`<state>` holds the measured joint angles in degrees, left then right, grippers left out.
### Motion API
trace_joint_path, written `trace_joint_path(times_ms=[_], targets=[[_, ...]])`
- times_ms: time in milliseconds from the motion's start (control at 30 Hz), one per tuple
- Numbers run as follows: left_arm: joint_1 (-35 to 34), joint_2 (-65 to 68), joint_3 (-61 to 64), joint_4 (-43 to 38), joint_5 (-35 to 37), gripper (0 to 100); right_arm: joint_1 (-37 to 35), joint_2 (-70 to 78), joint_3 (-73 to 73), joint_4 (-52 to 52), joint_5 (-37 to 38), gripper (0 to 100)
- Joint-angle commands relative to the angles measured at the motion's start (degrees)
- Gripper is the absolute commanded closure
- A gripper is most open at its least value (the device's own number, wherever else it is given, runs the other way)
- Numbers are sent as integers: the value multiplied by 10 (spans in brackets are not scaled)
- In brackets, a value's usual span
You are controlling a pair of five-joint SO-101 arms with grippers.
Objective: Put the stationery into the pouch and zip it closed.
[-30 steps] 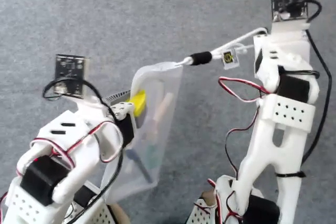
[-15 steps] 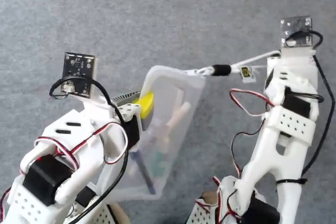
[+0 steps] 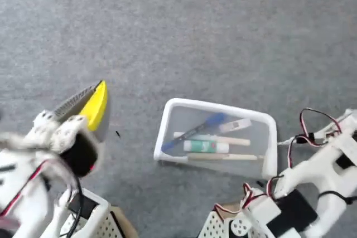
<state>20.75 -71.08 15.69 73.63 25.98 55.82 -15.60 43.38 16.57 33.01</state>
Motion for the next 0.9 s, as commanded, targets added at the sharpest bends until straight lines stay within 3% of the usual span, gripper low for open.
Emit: trace_joint_path(times_ms=[0, 233, 333, 500, 867], targets=[[-3, 7, -12, -1, 0, 971, -20, -31, -41, 34, -2, 987], [-4, 2, 64, -17, -5, 963, -122, -147, -117, 157, -50, 987], [-11, 2, 120, -47, -38, 886, -185, -189, -184, 233, -78, 987], [-62, 2, 154, -62, -20, 761, -290, -212, -336, 375, -120, 987], [-74, 2, 155, -62, -25, 750, -498, -212, -592, 565, -167, 987]])
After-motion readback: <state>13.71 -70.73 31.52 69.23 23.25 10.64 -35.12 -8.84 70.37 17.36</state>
